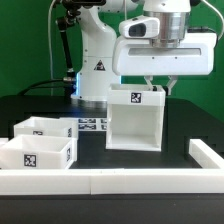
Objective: Assemble drawer
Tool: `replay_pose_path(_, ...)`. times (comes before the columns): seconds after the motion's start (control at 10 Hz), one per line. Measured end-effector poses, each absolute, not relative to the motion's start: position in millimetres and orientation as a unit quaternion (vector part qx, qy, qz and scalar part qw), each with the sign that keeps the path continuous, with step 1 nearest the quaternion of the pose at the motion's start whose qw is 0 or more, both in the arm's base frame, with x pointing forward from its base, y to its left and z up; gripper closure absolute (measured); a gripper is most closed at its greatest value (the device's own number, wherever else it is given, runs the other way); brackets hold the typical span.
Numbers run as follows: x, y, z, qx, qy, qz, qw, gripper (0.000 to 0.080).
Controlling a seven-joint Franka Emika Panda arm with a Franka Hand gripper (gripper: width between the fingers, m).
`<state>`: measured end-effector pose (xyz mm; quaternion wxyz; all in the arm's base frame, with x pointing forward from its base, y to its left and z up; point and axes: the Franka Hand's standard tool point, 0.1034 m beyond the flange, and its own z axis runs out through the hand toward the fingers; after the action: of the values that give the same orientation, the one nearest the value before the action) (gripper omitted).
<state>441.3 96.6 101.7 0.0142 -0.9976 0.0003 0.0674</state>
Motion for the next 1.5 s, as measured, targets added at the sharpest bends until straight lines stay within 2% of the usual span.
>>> replay_pose_path(0.1, 441, 97, 101.6, -0.998, 0.0, 0.068, 0.014, 0.0762)
replay_pose_path(0.7, 443, 96, 101.5, -0.998, -0.003, 0.069, 0.015, 0.0762)
replay_pose_path(1.5, 544, 99, 102.2, -0.998, -0.036, 0.014, 0.041, 0.0762)
